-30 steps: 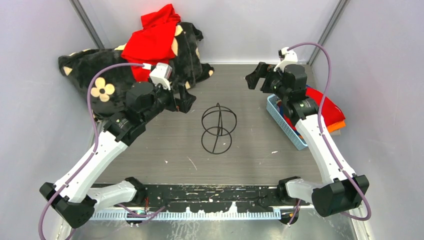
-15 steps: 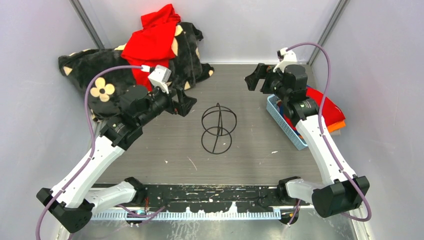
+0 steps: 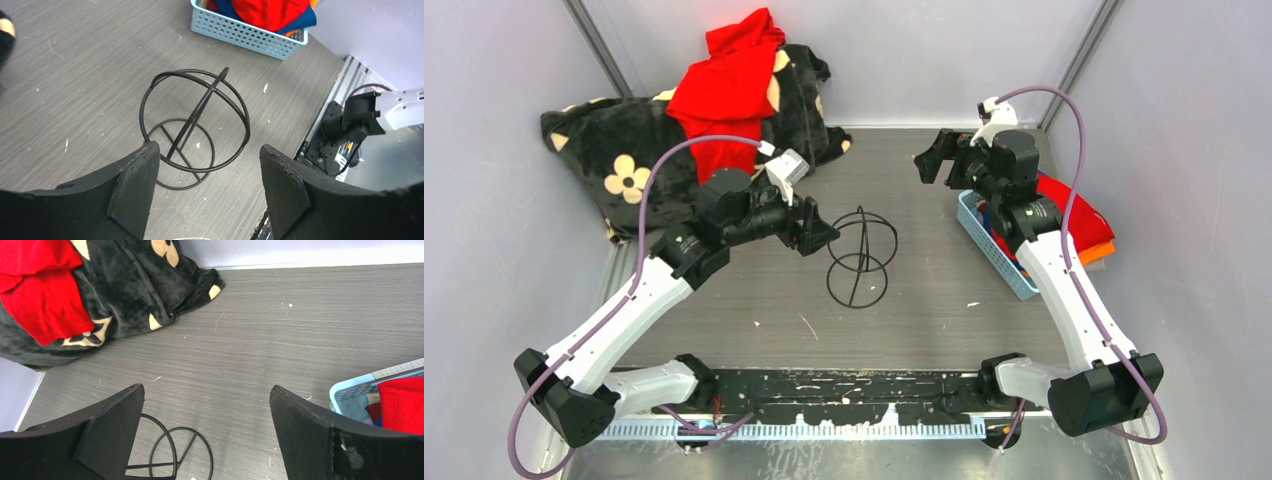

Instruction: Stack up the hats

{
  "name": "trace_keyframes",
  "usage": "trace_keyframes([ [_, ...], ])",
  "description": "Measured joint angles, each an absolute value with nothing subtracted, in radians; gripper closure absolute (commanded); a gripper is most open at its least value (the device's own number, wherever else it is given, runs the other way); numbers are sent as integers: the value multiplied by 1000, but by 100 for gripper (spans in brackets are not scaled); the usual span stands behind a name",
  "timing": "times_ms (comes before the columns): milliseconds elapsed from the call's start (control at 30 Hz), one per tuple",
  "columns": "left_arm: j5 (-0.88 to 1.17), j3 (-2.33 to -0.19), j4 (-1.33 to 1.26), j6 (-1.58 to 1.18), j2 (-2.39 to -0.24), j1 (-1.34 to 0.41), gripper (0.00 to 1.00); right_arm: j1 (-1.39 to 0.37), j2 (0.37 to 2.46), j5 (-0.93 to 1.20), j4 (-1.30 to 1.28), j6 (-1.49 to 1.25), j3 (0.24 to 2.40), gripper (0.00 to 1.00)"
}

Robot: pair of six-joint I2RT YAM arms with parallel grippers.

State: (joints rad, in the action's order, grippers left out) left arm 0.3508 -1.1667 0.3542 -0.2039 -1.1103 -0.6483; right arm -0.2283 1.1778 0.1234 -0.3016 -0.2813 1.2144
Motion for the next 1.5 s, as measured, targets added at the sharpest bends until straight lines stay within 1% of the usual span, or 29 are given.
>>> trace_keyframes([
  [333, 430, -1121, 320, -152, -1191, -648, 34, -228, 1178, 125, -301, -264, 1214, 0],
  [700, 427, -1073, 232, -108, -1254, -653, 45, -228, 1178, 129, -300, -263, 1211, 0],
  [1000, 419, -1073, 171, -81, -1347, -653, 75, -228, 1178, 133, -300, -263, 1198, 0],
  [1100, 423, -1073, 160, -60, -1365, -653, 96, -228, 1178, 133, -300, -263, 1193, 0],
  [1133, 424, -1073, 152, -55, -1365, -653, 100, -228, 1178, 133, -300, -263, 1193, 0],
  [1500, 404, -1073, 123, -45, -1380, -653, 100, -228, 1178, 132, -298, -263, 1183, 0],
])
